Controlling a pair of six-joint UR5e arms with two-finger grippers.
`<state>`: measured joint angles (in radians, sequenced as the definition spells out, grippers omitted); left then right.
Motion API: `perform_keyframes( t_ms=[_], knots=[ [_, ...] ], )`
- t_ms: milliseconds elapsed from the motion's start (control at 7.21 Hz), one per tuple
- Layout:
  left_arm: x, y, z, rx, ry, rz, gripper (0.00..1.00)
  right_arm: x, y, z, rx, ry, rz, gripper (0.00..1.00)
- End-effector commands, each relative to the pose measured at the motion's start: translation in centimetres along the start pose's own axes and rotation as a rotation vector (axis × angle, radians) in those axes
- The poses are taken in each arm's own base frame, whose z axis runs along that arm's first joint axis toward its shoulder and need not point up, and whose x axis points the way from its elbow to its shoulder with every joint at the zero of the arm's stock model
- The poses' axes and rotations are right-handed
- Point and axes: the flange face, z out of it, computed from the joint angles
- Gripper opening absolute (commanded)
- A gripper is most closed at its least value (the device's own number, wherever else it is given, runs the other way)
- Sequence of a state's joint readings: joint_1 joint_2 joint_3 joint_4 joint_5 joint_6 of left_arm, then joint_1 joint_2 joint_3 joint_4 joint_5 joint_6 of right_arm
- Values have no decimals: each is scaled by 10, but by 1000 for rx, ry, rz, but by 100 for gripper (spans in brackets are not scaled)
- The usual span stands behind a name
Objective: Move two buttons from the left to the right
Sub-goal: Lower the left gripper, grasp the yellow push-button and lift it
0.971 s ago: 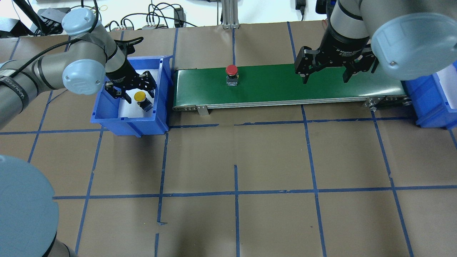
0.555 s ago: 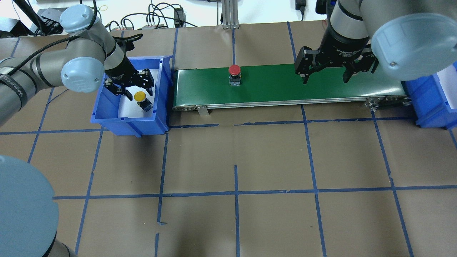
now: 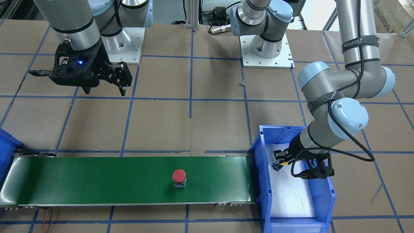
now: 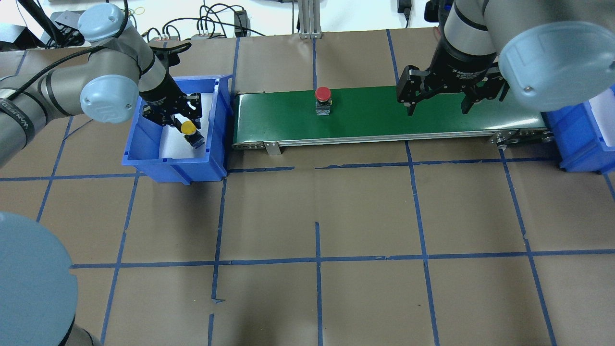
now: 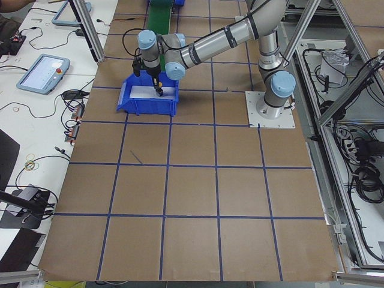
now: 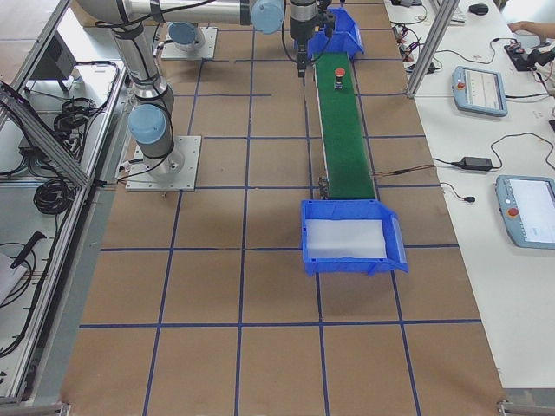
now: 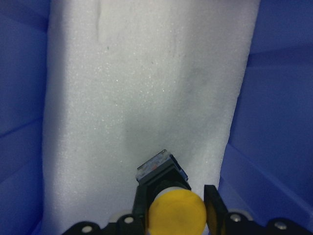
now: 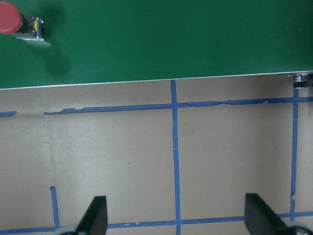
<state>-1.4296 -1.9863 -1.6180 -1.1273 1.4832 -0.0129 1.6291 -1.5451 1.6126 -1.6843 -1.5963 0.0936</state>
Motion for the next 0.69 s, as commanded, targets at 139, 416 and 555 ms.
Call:
perform_keyframes(
  t_ms=[139, 416, 555],
  knots=[
    [7, 8, -85, -8, -3, -11, 3, 1, 0, 1, -2, 1, 1, 100],
    [28, 30, -130, 41, 51, 4, 3, 0, 0, 2, -3, 1, 0, 100],
    [54, 31, -141, 59, 80, -6, 3, 2, 0, 2, -2, 11, 0, 100]
  ],
)
